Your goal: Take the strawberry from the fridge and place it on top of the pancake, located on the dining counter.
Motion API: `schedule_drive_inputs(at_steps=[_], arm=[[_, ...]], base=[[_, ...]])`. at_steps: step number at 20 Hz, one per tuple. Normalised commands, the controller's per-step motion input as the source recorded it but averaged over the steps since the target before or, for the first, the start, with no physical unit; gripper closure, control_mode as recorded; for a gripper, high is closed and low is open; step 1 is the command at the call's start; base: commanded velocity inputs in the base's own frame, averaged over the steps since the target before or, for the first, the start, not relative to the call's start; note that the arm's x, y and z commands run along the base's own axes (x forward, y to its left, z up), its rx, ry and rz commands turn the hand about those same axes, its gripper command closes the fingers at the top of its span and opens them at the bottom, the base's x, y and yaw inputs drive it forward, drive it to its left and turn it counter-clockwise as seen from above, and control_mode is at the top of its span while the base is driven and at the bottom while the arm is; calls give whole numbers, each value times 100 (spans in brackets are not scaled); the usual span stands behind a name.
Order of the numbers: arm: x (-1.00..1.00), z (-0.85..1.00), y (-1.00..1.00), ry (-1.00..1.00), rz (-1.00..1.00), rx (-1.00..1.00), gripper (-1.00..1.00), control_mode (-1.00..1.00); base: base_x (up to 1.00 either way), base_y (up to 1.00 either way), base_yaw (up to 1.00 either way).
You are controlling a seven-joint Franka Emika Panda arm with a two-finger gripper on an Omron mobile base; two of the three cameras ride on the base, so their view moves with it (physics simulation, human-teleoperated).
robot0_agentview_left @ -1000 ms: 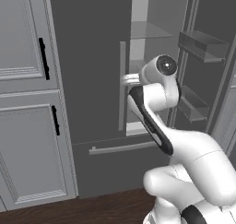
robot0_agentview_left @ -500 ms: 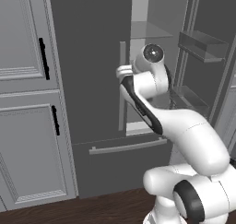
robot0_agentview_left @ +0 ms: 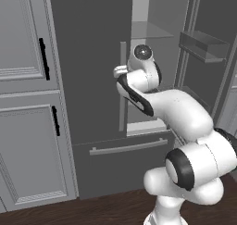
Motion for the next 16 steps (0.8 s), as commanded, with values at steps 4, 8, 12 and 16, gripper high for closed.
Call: schedule_drive_inputs(at_steps=[4,8,12,16], arm=[[61,-30,0,0,-1,-5,-100,-100],[61,-12,2,0,0,-2,-100,-100],[49,0,1,-2,0,0,-100,-100],[53,0,4,0,0,0,-100,-100]], base=[[0,0,0],[0,0,0],[0,0,0],[0,0,0]])
